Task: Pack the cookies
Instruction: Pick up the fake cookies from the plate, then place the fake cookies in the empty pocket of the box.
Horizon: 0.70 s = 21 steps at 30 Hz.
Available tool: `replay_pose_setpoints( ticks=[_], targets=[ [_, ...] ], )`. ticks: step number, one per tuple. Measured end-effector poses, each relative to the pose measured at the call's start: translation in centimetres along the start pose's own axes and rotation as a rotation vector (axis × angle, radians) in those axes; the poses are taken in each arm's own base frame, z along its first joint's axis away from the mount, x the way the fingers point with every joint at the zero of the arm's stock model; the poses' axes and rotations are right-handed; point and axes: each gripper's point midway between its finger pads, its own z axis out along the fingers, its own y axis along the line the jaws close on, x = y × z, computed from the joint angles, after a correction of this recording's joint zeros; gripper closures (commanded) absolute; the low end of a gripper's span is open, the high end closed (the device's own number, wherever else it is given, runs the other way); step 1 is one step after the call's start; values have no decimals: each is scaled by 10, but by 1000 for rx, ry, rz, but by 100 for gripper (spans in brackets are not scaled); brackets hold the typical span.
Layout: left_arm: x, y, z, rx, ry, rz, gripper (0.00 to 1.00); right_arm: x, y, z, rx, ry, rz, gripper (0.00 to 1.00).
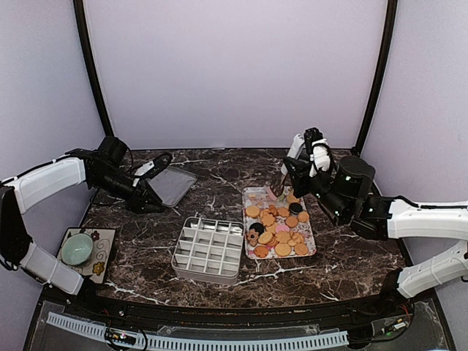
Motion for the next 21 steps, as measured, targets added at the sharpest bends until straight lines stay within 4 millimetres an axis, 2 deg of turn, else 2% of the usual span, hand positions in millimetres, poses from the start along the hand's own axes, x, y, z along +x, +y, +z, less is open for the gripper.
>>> replay_pose_setpoints(
  ticks=[4,8,15,21],
  targets=[
    [5,14,-5,-25,-7,-69,54,-29,18,-3,-71,-58,43,100],
    [6,24,-11,-49,-24,-110,53,-44,59,3,-177,-80,64,100],
    [18,31,-13,-62,-21,-164,52,-37,143,41,-354,-61,75,100],
    [23,37,-17,-77,-27,-189,52,-27,192,69,-451,-52,91,100]
  ],
)
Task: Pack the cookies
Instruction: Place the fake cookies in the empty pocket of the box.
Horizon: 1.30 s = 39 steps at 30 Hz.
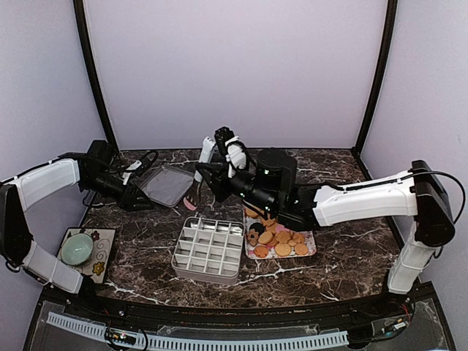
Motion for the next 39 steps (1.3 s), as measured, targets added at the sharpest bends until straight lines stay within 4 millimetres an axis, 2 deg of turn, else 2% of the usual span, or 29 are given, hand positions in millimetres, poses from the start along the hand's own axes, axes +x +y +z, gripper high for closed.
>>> replay_pose_setpoints(
  ticks=[4,9,20,29,33,36,39],
  targets=[
    [-2,-1,-3,1,-13,4,52,20,8,13,-31,32,14,100],
    [-1,-5,-4,11,-21,6,53,37,12,18,-42,61,20,100],
    [0,-9,-3,32,-26,0,53,39,11,19,-36,60,27,100],
    [-2,-12,-5,40,-40,7,53,67,6,20,-11,111,-1,100],
    [-2,-12,-5,41,-40,7,51,68,6,21,-10,110,-4,100],
    [-3,-12,-5,41,-41,8,37,68,7,21,-12,111,-5,81],
    [-3,-13,-5,44,-44,7,34,69,9,20,-16,111,-4,75]
  ],
)
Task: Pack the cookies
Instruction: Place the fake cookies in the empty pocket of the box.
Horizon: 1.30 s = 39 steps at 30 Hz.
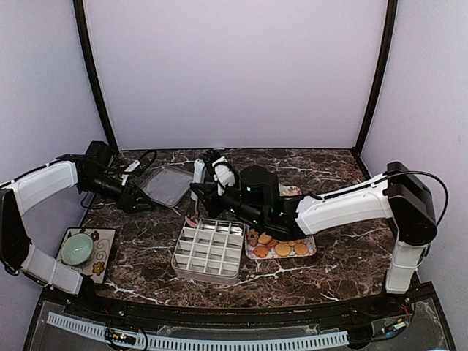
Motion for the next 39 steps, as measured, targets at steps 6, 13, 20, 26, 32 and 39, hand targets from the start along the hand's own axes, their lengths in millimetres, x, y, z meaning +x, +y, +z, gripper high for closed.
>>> replay_pose_setpoints(
  ticks=[6,13,20,26,32,39],
  targets=[
    [-1,-2,0,10,-6,0,34,0,0,0,0,0,2,67],
    [-2,-4,0,19,-11,2,36,-1,1,0,-4,-1,5,73],
    [-3,-5,0,25,-15,3,38,-4,1,-1,-1,-9,13,85],
    [-3,-5,0,28,-17,3,38,-4,1,-1,-2,-8,21,92],
    [-3,-5,0,28,-17,11,39,-5,5,-2,33,-2,-8,99],
    [-3,-5,0,28,-17,12,39,-5,22,-7,97,6,-57,100]
  ],
)
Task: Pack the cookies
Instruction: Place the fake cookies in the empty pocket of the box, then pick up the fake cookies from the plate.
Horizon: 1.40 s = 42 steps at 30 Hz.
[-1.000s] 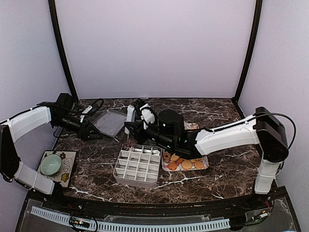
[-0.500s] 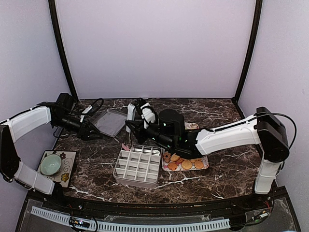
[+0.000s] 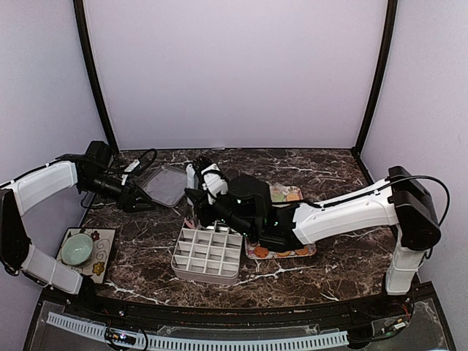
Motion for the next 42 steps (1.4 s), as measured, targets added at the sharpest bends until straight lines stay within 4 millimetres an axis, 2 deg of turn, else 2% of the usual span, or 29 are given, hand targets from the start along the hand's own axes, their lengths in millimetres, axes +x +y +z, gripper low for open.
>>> replay_pose_setpoints(
  ticks=[8,16,19,21,23,27,30,36,42],
  targets=[
    [-1,-1,0,5,-3,0,40,-1,-1,5,89,22,-5,100],
    [-1,-1,0,7,-4,0,40,9,0,10,104,48,11,98],
    [-1,-1,0,7,-4,0,40,12,0,12,106,58,16,88],
    [-1,-1,0,7,-4,0,40,13,0,12,106,62,18,75],
    [-1,-1,0,7,-4,0,39,13,0,12,107,62,18,66],
    [-1,-1,0,7,-4,0,39,15,0,12,106,69,18,57],
    [-1,-1,0,8,-5,-2,39,13,-1,12,99,67,30,57],
    [-3,-2,-1,10,-9,2,40,-8,-9,5,91,24,74,66],
    [-4,-2,-1,10,-11,4,40,-46,-35,-21,109,-70,130,68]
  ],
)
